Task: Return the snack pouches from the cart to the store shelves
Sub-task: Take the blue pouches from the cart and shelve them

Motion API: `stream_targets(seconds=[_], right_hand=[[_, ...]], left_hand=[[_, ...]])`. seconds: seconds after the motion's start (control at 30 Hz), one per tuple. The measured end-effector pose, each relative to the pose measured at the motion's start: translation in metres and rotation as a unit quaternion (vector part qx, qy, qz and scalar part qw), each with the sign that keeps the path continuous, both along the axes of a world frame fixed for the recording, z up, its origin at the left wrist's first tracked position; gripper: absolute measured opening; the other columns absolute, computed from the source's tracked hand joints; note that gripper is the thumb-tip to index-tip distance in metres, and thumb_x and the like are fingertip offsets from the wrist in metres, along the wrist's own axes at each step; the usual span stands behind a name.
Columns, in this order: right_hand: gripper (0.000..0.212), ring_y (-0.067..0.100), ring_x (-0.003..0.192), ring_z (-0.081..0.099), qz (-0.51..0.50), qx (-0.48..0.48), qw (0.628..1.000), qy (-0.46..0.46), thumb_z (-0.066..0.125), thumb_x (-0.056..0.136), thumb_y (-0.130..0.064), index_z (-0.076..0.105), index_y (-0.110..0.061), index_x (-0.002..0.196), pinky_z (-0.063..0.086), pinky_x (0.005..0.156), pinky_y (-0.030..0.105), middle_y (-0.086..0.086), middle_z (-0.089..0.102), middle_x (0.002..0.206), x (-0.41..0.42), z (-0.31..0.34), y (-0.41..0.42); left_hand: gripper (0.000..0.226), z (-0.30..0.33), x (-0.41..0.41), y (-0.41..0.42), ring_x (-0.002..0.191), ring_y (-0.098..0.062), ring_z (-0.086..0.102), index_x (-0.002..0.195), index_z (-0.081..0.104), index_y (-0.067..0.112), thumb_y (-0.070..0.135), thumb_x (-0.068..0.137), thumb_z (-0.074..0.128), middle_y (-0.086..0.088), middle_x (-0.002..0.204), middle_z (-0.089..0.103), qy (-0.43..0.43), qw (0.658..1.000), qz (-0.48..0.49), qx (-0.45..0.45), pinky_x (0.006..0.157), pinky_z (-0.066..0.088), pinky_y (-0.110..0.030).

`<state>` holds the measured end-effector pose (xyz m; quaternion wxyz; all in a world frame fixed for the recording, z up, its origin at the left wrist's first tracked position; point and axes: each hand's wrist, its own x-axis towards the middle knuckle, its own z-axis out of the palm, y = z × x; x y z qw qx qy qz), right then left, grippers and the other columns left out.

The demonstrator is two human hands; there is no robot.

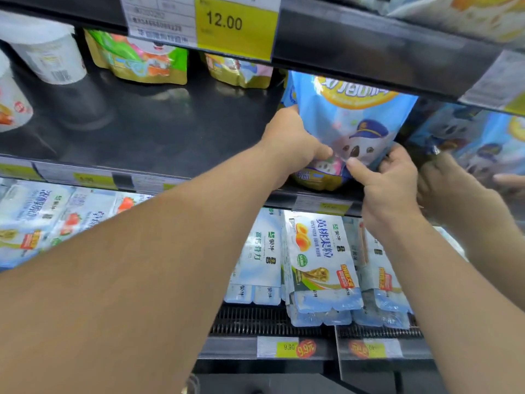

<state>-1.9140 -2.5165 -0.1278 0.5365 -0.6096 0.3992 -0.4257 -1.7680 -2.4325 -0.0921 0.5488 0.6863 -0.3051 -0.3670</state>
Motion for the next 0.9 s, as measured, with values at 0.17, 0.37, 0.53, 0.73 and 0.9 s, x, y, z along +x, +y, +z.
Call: stream_targets(seconds=[0.17,0.37,0.53,0.73,0.9], right_hand=[[0.048,0.018,0.100,0.069,0.019,-0.012,0.999,0.031,0.072,0.078,0.009,0.055,-0.008,0.119,0.058,0.087,0.030,0.011,0.069,0.111,0.001,-0.004,-0.001],[0.046,-0.006,0.084,0.066,0.029,-0.043,0.997,0.051,0.073,0.076,0.013,0.053,-0.014,0.108,0.053,0.077,0.015,-0.004,0.067,0.099,0.015,0.003,0.001],[0.043,-0.009,0.081,0.065,0.009,-0.046,0.997,0.059,0.075,0.078,0.008,0.054,-0.015,0.105,0.054,0.076,0.014,-0.005,0.066,0.098,0.006,-0.001,0.006],[0.044,0.015,0.094,0.066,-0.026,-0.013,0.999,0.036,0.073,0.079,0.009,0.055,-0.009,0.113,0.056,0.083,0.025,0.009,0.067,0.107,-0.001,0.003,0.001],[0.050,0.026,0.108,0.065,0.002,0.018,1.000,0.020,0.066,0.080,0.017,0.053,-0.004,0.123,0.056,0.094,0.037,0.020,0.065,0.121,0.004,0.005,-0.003]], left_hand=[[0.043,0.030,0.022,0.005,0.098,-0.029,0.076,0.118,0.068,-0.003,0.007,0.079,0.082,-0.014,0.107,0.078,0.125,0.987,0.020,-0.100,0.086,0.059,-0.037],[0.042,0.044,0.020,0.009,0.103,-0.040,0.073,0.121,0.066,-0.015,-0.001,0.082,0.074,-0.026,0.114,0.074,0.191,0.977,0.012,-0.092,0.093,0.059,-0.050],[0.058,0.047,0.011,0.007,0.102,-0.040,0.073,0.126,0.059,-0.019,0.000,0.076,0.081,-0.030,0.120,0.070,0.133,0.989,-0.019,-0.069,0.089,0.061,-0.048],[0.051,0.049,0.011,-0.012,0.112,-0.020,0.069,0.120,0.071,0.003,0.024,0.076,0.087,-0.006,0.121,0.074,0.077,0.997,0.002,-0.009,0.101,0.053,-0.032],[0.058,0.016,0.021,0.008,0.095,-0.013,0.076,0.115,0.069,0.010,0.003,0.063,0.093,0.000,0.106,0.078,-0.017,0.998,-0.041,-0.045,0.083,0.062,-0.026]])
